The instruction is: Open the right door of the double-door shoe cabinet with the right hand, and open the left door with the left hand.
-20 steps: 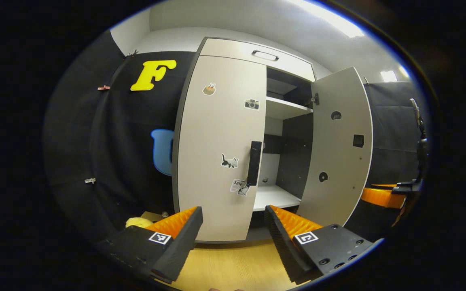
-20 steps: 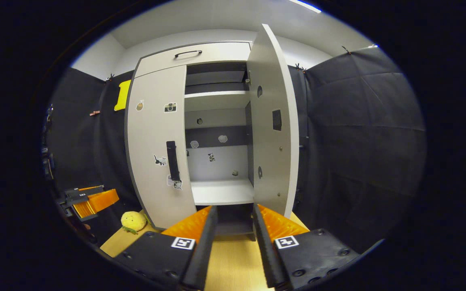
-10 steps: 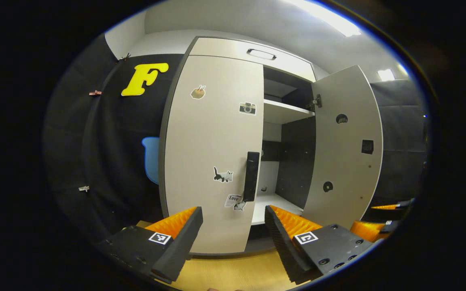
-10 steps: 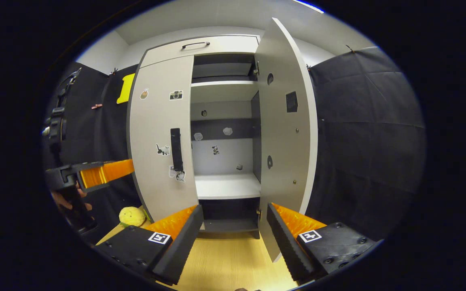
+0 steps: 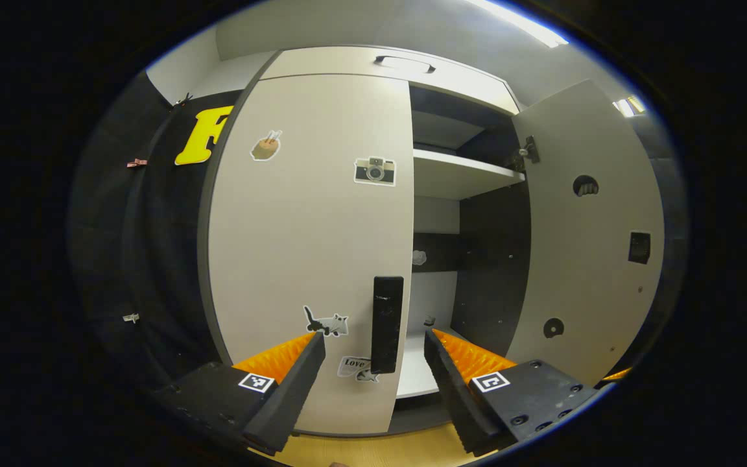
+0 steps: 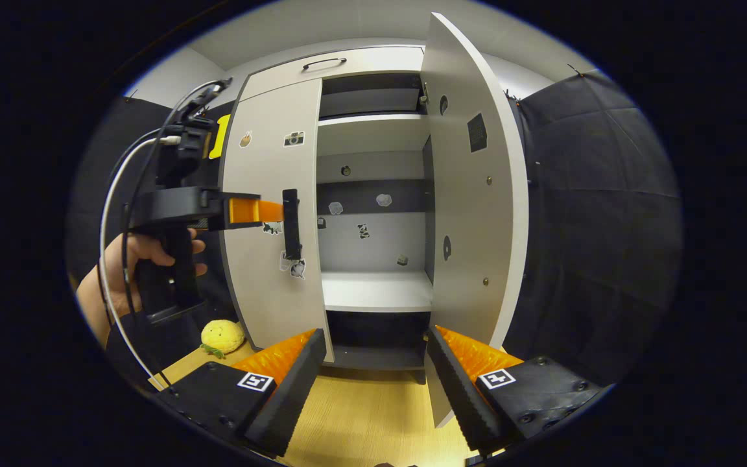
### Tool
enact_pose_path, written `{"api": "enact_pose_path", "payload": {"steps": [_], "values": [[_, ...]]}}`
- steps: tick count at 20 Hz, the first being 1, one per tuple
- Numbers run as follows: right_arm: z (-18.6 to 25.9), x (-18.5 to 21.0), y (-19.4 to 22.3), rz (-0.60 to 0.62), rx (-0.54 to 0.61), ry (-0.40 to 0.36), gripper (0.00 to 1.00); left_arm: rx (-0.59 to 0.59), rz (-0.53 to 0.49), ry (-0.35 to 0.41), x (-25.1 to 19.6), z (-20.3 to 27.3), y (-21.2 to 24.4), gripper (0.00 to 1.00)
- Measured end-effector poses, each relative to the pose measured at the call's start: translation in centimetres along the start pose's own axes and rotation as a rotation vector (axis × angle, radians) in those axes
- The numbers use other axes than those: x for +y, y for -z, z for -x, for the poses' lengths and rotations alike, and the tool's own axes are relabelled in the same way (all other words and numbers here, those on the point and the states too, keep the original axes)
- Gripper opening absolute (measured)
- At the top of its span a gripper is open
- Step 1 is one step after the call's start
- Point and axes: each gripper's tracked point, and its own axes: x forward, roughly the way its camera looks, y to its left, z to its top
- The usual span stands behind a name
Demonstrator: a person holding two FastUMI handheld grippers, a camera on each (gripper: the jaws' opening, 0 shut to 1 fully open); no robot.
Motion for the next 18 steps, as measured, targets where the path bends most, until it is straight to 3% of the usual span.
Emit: {"api": "enact_pose_path", "payload": {"steps": [3,7,11,16,18], "values": [[-0.2,0.0,0.6,-0.03,0.012,-0.027,0.99,0.017,-0.038,-0.039,0.1,-2.6,0.1,0.95],[-0.2,0.0,1.9,-0.047,0.045,-0.059,0.99,0.054,-0.027,-0.069,0.1,-4.8,0.7,0.86],[0.1,0.6,2.5,-0.062,0.06,-0.102,0.98,0.065,-0.046,-0.075,-0.5,-6.1,0.9,0.7],[0.0,0.2,2.9,-0.067,0.072,-0.115,0.98,0.074,-0.047,-0.11,-0.5,-6.7,1.4,0.37],[-0.1,0.1,3.1,-0.07,0.077,-0.116,0.98,0.076,-0.035,-0.113,-0.5,-6.6,1.3,0.36]]}}
